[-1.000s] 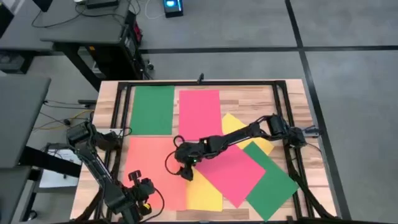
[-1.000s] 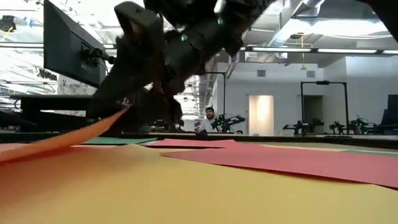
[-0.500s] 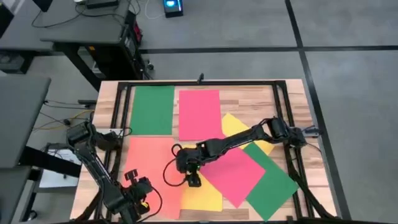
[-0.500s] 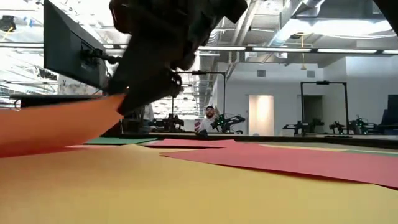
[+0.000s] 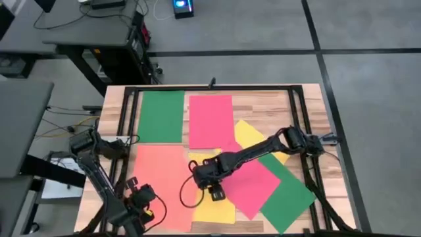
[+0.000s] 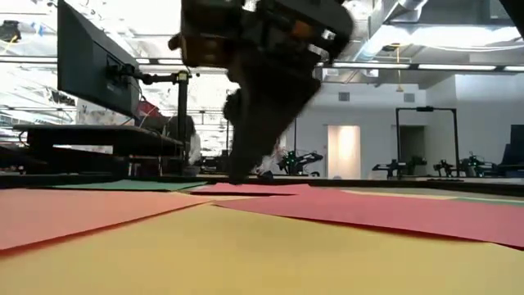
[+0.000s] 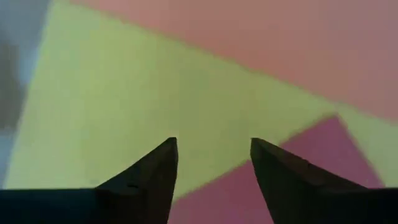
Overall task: Organize paper
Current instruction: Stack the orange paper on top of the orange paper
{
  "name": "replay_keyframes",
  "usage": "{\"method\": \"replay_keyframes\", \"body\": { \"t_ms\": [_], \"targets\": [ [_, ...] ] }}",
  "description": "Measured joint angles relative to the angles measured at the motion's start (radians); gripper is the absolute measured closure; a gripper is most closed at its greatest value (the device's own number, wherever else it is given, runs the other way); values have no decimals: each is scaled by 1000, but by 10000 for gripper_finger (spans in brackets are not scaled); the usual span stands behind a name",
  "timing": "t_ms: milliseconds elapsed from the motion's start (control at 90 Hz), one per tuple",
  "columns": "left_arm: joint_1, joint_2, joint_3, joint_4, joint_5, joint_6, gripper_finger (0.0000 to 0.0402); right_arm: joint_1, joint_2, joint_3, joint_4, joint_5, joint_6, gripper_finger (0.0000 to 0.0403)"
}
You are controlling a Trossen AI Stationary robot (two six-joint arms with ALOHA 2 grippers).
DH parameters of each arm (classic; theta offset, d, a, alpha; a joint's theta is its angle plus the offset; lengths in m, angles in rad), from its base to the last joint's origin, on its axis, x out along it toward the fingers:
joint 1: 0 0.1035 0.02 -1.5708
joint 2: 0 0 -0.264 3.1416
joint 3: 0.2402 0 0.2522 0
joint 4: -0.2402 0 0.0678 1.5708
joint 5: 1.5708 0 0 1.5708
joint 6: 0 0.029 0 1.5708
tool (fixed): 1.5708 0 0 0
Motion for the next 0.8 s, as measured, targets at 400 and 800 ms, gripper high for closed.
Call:
{"method": "replay_keyframes", "body": {
  "t_ms": [400, 800],
  "targets": [
    [-18, 0, 0, -26, -5, -60, 402, 45, 2, -61, 193, 19, 11, 390],
    [-21, 0, 0, -140, 45, -187, 402, 48, 96, -53, 172, 3, 74, 402]
  ]
}}
